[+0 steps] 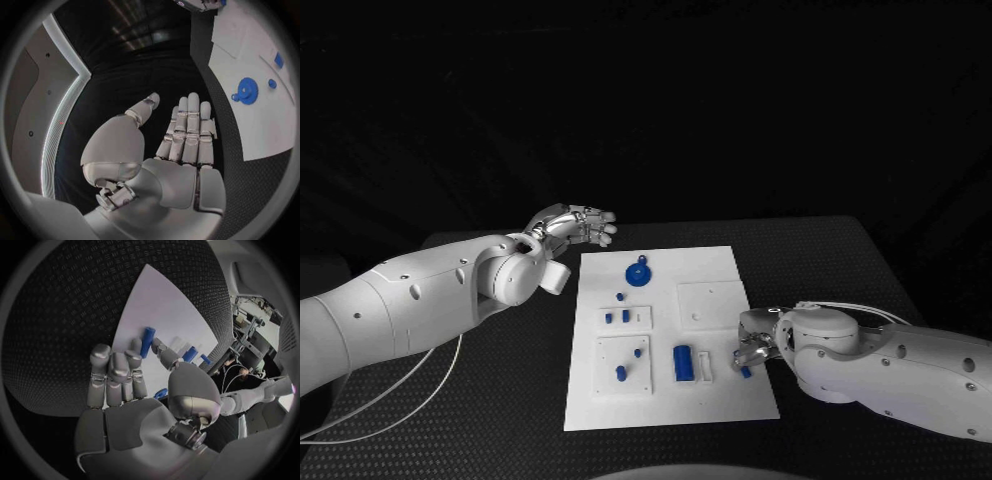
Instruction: Assemble the parts on the task board
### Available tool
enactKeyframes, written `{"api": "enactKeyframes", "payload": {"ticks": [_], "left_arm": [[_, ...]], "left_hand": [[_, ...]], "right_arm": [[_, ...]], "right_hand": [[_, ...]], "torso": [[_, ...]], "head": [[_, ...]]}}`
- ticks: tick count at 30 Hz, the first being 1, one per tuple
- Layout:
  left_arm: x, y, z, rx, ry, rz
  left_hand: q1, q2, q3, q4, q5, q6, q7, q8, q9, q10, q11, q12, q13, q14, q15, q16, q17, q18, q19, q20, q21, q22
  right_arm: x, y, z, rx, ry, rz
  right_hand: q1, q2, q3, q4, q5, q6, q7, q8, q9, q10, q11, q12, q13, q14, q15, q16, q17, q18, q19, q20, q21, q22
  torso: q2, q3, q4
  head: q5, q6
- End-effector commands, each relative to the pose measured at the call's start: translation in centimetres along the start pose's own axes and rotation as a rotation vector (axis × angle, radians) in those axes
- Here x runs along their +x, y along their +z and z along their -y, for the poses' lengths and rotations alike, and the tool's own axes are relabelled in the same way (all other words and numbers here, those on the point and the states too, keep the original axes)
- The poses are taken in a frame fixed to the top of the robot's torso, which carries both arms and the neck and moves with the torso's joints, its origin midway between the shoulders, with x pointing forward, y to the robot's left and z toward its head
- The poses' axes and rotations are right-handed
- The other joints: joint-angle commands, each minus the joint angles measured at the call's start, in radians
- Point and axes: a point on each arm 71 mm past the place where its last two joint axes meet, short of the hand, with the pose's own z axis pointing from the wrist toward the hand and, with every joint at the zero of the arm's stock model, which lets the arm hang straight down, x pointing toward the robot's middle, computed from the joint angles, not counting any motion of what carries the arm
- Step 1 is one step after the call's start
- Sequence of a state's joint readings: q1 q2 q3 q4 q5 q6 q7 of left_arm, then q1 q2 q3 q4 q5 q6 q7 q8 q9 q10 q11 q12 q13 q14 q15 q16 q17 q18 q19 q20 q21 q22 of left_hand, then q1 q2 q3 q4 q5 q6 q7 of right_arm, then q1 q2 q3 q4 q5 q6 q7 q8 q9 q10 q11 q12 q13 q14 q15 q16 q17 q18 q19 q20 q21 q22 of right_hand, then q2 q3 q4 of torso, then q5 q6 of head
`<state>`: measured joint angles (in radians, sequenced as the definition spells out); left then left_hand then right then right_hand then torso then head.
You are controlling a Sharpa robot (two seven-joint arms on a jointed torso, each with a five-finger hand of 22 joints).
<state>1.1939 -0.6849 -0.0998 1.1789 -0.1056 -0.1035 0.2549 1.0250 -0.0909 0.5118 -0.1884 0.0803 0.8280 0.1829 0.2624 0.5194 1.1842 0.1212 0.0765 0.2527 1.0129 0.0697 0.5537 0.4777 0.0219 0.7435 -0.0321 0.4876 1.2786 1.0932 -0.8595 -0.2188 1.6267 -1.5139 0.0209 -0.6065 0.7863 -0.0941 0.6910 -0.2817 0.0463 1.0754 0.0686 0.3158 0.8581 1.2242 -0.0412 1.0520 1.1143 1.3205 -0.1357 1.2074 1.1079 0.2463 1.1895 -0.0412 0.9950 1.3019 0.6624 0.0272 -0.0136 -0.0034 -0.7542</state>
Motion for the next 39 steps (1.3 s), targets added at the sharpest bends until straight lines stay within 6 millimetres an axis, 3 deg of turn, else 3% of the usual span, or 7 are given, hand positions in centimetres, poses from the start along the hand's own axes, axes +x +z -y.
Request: {"api": "enactKeyframes", "payload": {"ticks": [1, 4, 8, 22, 39], "left_arm": [[0.3, 0.0, 0.1, 0.007, -0.003, -0.021], [0.3, 0.0, 0.1, 0.007, -0.003, -0.021], [0.2, 0.0, 0.1, 0.006, -0.002, -0.018], [0.2, 0.0, 0.1, 0.007, -0.002, -0.018], [0.2, -0.1, 0.1, 0.007, -0.002, -0.021]], "left_hand": [[-0.009, -0.001, -0.001, 0.007, -0.001, -0.007, 0.001, 0.004, -0.001, -0.008, -0.001, 0.002, -0.001, 0.002, 0.001, -0.006, 0.002, 0.008, 0.001, 0.004, -0.007, 0.001], [-0.009, -0.001, -0.001, 0.007, -0.001, -0.007, 0.001, 0.004, -0.001, -0.008, -0.001, 0.002, -0.001, 0.003, 0.001, -0.007, 0.002, 0.009, 0.001, 0.004, -0.007, 0.002], [-0.010, -0.001, -0.001, 0.007, -0.001, -0.008, 0.001, 0.004, -0.001, -0.008, -0.001, 0.002, -0.001, 0.003, 0.001, -0.007, 0.002, 0.009, 0.001, 0.004, -0.007, 0.002], [-0.009, -0.001, -0.001, 0.008, -0.001, -0.008, 0.001, 0.004, -0.001, -0.008, -0.001, 0.002, -0.001, 0.003, 0.001, -0.008, 0.004, 0.009, 0.001, 0.003, -0.008, 0.003], [-0.009, -0.001, -0.001, 0.008, -0.001, -0.008, 0.001, 0.005, -0.001, -0.008, -0.001, 0.002, -0.001, 0.004, 0.001, -0.009, 0.006, 0.009, 0.001, 0.003, -0.009, 0.004]], "right_arm": [[1.2, 0.2, -0.1, -0.005, 0.019, -0.061], [1.4, 0.1, 0.0, -0.004, 0.069, -0.093], [1.5, 0.1, 0.1, -0.002, 0.142, -0.106], [0.9, -0.8, -0.5, -0.027, 0.514, -0.074], [0.8, -0.7, -1.6, -0.039, 0.565, -0.096]], "right_hand": [[0.052, 0.017, 0.083, -0.001, 0.023, -0.006, 0.007, -0.020, -0.264, 0.007, 0.005, -0.009, 0.000, -0.002, 0.003, -0.002, -0.004, 0.015, -0.009, 0.004, -0.005, 0.000], [0.071, 0.034, 0.139, -0.005, 0.100, -0.004, 0.009, -0.024, -0.267, 0.008, 0.008, -0.011, 0.000, -0.001, 0.006, -0.002, -0.006, 0.015, -0.009, 0.011, -0.002, 0.002], [0.075, 0.042, 0.166, -0.008, 0.152, -0.004, 0.010, -0.026, -0.267, 0.009, 0.009, -0.012, 0.001, 0.000, 0.008, -0.002, -0.006, 0.015, -0.009, 0.014, 0.002, 0.006], [0.064, 0.033, 0.166, -0.009, 0.165, 0.005, 0.007, -0.023, -0.264, 0.014, 0.006, -0.009, 0.003, 0.002, 0.007, 0.000, -0.007, 0.015, -0.004, 0.015, 0.007, 0.008], [0.054, 0.031, 0.160, -0.008, 0.161, 0.011, 0.005, -0.021, -0.263, 0.016, 0.004, -0.008, 0.004, 0.002, 0.003, 0.000, -0.008, 0.015, -0.001, 0.013, 0.008, 0.007]], "torso": [[0.000, -0.0005, -0.0011], [0.000, -0.0006, -0.0005], [0.000, 0.0001, -0.0003], [0.000, 0.0008, -0.0016], [0.000, 0.0003, -0.0008]], "head": [[0.003, 0.000], [0.004, -0.001], [0.005, -0.002], [0.012, -0.002], [0.016, -0.007]]}}
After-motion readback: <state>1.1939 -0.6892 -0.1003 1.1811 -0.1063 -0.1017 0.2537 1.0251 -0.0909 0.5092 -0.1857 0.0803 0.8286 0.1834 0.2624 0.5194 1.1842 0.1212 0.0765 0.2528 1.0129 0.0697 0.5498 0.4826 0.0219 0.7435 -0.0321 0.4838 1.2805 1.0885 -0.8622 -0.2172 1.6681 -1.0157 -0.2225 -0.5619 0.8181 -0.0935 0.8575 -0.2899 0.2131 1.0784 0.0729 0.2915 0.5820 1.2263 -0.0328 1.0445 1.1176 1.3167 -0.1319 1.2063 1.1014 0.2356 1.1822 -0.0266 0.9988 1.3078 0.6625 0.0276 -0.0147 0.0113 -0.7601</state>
